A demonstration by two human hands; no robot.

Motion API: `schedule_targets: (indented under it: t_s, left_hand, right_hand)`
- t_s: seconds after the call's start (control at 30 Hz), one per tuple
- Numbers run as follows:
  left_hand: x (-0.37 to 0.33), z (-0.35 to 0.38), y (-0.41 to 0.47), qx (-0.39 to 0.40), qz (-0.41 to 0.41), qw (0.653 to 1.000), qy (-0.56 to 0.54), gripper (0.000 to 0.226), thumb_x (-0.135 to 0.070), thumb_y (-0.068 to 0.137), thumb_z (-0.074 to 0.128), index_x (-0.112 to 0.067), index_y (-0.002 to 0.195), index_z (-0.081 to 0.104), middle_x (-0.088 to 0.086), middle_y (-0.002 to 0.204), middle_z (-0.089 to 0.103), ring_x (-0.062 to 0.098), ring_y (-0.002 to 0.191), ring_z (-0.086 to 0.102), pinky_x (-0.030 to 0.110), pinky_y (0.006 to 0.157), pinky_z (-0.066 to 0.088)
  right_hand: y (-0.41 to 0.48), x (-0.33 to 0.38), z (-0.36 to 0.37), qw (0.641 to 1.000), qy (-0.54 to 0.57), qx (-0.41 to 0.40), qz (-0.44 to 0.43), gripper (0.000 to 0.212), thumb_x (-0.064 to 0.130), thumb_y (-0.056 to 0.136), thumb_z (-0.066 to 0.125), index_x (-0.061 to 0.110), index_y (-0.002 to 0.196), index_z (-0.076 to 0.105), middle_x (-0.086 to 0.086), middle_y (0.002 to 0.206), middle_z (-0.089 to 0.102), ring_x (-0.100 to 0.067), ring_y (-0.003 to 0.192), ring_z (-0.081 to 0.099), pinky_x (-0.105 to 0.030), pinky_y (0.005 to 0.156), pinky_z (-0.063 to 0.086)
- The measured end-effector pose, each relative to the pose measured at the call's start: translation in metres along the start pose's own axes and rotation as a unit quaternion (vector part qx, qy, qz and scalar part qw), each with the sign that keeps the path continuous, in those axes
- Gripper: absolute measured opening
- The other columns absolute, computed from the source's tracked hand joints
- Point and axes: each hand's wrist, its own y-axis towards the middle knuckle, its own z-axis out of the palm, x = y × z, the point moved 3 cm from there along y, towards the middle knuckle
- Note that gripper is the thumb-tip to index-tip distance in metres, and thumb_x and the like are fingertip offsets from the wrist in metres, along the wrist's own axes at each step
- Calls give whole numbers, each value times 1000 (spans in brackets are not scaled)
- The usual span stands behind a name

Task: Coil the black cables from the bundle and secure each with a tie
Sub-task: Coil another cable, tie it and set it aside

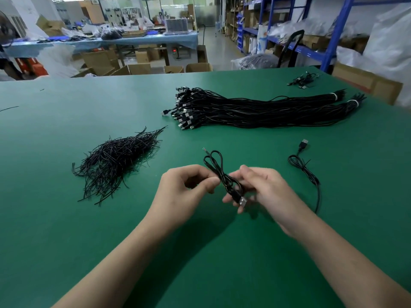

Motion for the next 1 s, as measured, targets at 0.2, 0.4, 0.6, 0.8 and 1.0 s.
schedule_targets:
  t_s: [0.2, 0.4, 0.6, 0.8, 1.0]
  left_hand:
    - [6, 14, -7, 162, -112, 964, -179, 15, -25, 87, 70, -16, 77, 75, 7, 72, 68, 11, 65, 56, 19, 65, 45]
    - [4, 7, -2, 105, -77, 979, -154, 15, -21, 89, 74, -19, 75, 76, 2, 69, 69, 9, 64, 58, 18, 64, 45]
    - [-4, 3, -3, -21, 31, 998, 50, 12, -17, 88, 79, -21, 77, 74, -6, 73, 72, 12, 72, 67, 27, 72, 53]
    - [-20, 5, -8, -97, 201, 950, 218, 7, -13, 87, 79, -12, 81, 75, -8, 77, 67, 8, 70, 60, 23, 69, 49]
    - [-6, 9, -5, -80, 161, 958, 222, 11, -27, 86, 80, -18, 93, 79, -12, 84, 70, 3, 75, 63, 23, 71, 50]
  right_hand:
    - [-2, 9, -5, 841, -436, -65, -313, 58, 8, 82, 80, 33, 131, 65, 8, 118, 56, -13, 103, 56, -26, 85, 48]
    - [0, 6, -6, 858, -404, -74, -307, 25, 49, 91, 65, 26, 90, 73, 17, 98, 65, -4, 95, 58, -22, 80, 46]
    - [2, -6, 5, 987, -134, 17, -84, 31, 53, 96, 59, 27, 88, 74, 4, 83, 75, -11, 69, 67, -22, 61, 49]
    - [0, -9, 11, 991, 98, 81, 46, 32, 42, 93, 62, 17, 77, 75, -7, 74, 67, -14, 65, 59, -21, 54, 46]
    - [-1, -6, 6, 996, -85, 4, 12, 36, 40, 101, 57, 15, 81, 74, -7, 76, 72, -10, 64, 60, -26, 56, 43]
